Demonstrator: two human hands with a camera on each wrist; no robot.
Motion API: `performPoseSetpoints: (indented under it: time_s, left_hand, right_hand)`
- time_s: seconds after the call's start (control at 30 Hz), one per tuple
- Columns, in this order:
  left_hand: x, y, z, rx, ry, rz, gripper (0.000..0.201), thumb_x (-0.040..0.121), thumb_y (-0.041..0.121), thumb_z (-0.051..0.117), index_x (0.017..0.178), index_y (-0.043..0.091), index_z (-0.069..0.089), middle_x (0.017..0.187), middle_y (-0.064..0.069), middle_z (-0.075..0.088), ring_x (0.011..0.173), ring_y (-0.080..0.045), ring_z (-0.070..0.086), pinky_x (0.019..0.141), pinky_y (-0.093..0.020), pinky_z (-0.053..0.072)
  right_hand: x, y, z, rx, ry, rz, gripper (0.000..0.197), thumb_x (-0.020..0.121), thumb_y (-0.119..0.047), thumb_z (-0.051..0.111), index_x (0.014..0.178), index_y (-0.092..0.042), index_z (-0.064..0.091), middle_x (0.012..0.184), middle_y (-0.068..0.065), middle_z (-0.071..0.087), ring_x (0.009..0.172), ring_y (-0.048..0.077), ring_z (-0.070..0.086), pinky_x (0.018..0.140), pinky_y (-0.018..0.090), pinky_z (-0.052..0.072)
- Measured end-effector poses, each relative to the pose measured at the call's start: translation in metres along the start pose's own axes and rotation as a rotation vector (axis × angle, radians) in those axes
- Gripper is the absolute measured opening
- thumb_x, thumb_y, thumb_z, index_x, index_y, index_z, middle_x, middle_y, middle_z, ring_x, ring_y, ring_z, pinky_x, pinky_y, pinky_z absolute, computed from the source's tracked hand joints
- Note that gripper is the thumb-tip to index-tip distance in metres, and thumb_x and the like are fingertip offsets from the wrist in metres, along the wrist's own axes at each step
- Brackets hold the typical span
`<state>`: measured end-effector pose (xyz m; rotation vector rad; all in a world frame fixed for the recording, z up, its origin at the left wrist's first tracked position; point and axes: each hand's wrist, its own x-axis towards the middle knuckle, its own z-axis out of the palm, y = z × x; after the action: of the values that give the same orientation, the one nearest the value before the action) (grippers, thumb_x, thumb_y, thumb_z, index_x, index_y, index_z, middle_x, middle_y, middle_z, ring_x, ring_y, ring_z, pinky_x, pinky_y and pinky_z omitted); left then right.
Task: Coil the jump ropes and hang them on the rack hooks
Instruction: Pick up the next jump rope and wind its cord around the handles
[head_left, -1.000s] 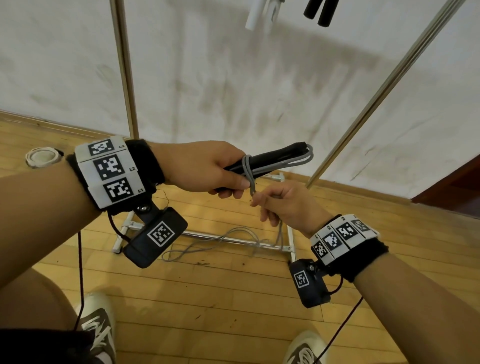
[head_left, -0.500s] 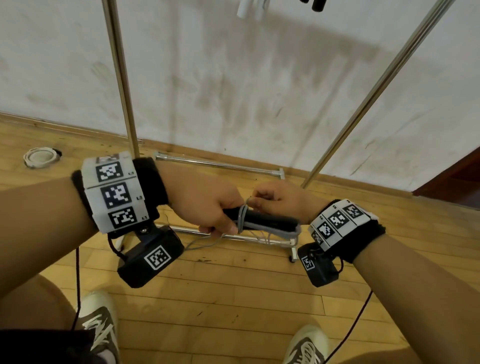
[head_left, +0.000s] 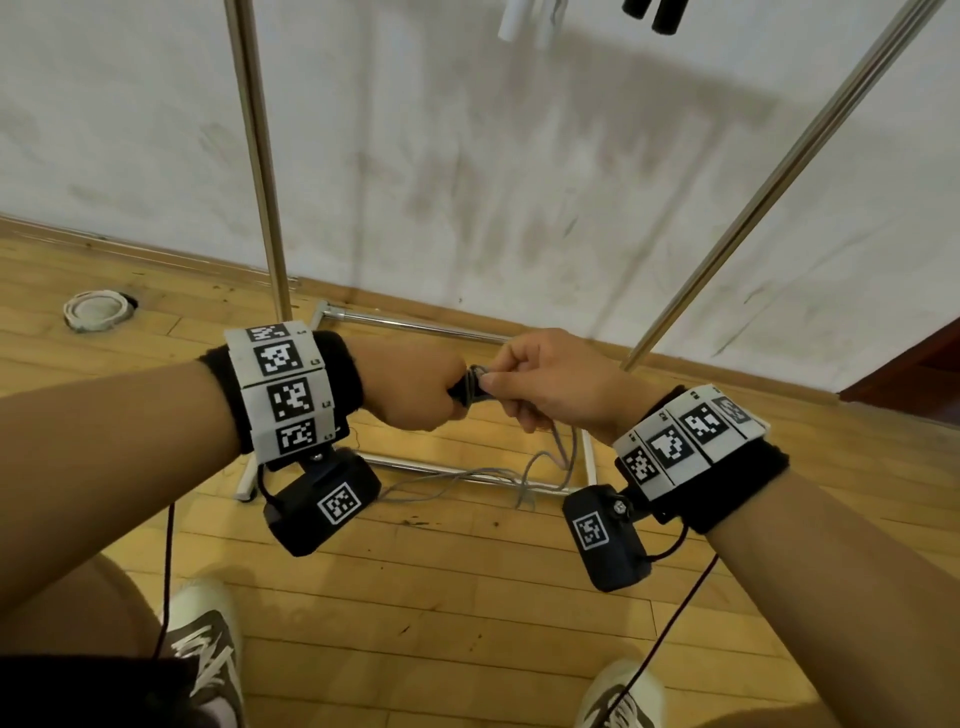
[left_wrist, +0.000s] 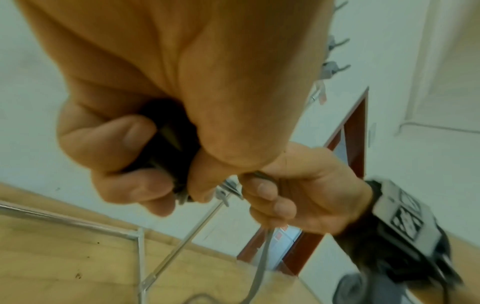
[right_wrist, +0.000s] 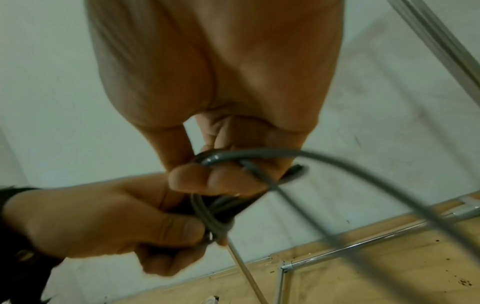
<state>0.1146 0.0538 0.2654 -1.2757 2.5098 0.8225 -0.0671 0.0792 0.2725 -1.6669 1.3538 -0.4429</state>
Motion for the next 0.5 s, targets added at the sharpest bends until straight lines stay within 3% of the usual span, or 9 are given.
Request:
performPoseSetpoints:
  time_s: [0.07,0.13,0.23,0.37,0.5]
  left_hand:
    - [0.0,-0.004,-0.006,-0.056,0.078,0.004,0.028,0.097,0.026,0.05,0.075,0.011,0.055,0.075,-0.005,0.064,0.063,-0.026,0.054,0.068,-0.044,0.052]
    - [-0.001,-0.008,-0.013,-0.112,0.165,0.009,0.022,0.098,0.026,0.051,0.086,0.01,0.06,0.081,-0.004,0.069,0.068,-0.024,0.061,0.069,-0.043,0.053]
    - [-0.001,-0.012,-0.021,-0.211,0.241,0.009,0.019,0.1,0.028,0.053,0.092,0.015,0.063,0.078,0.003,0.069,0.06,-0.008,0.059,0.058,-0.027,0.046]
    - [-0.005,-0.011,-0.03,-0.313,0.318,0.053,0.026,0.099,0.028,0.056,0.081,0.011,0.064,0.057,0.009,0.064,0.048,-0.002,0.053,0.053,-0.018,0.043]
    - [-0.015,-0.005,-0.037,-0.396,0.281,0.131,0.024,0.1,0.028,0.056,0.08,0.014,0.062,0.056,0.011,0.062,0.049,-0.002,0.053,0.05,-0.013,0.043]
  right_hand:
    - [-0.001,-0.001,0.002,0.094,0.02,-0.029,0.006,0.095,-0.008,0.059,0.09,-0.008,0.062,0.063,0.001,0.064,0.051,0.012,0.057,0.051,0.024,0.047]
    - [-0.002,-0.001,0.001,0.179,0.034,-0.064,0.014,0.096,0.0,0.055,0.098,-0.01,0.063,0.074,0.004,0.067,0.061,0.013,0.063,0.061,0.025,0.051]
    - [-0.005,0.001,-0.001,0.22,0.032,-0.12,0.025,0.094,0.008,0.052,0.107,-0.009,0.063,0.088,0.007,0.069,0.073,0.011,0.068,0.068,0.023,0.055]
    - [-0.007,0.007,0.003,0.135,0.088,-0.163,0.015,0.099,-0.006,0.052,0.102,-0.007,0.067,0.075,0.003,0.067,0.061,0.01,0.061,0.056,0.023,0.05]
    - [-0.011,0.019,0.002,0.052,0.121,-0.2,0.025,0.102,-0.028,0.05,0.095,-0.019,0.073,0.063,-0.002,0.059,0.052,0.011,0.051,0.052,0.025,0.045]
